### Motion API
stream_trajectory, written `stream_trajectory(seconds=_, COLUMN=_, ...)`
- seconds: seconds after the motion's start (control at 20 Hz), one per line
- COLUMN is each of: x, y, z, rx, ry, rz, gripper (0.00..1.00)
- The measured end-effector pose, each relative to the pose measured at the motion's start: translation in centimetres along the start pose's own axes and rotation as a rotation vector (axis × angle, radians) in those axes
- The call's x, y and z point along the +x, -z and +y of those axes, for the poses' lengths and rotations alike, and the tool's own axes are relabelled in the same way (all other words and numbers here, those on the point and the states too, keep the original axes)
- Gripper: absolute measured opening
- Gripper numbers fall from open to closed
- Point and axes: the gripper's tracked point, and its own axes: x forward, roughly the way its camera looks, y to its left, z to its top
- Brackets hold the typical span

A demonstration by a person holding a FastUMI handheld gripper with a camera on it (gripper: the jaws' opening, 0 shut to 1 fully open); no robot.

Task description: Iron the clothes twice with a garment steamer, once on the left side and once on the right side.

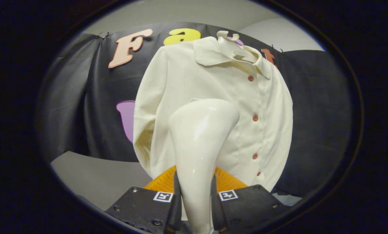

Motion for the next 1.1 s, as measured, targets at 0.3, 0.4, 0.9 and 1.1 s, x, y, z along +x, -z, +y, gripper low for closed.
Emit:
stream_trajectory(seconds=0.3, x=-0.1, y=5.9, z=-0.2, rx=0.018, ry=-0.003, rz=0.039, gripper=0.37)
stream_trajectory(seconds=0.4, x=-0.1, y=7.8, z=-0.2, rx=0.023, ry=-0.007, rz=0.042, gripper=0.37)
stream_trajectory(seconds=0.9, x=-0.3, y=18.9, z=0.0, rx=0.123, ry=-0.060, rz=0.065, gripper=0.37)
stream_trajectory(seconds=1.1, x=-0.6, y=23.1, z=-0.3, rx=0.147, ry=-0.065, rz=0.095, gripper=0.37)
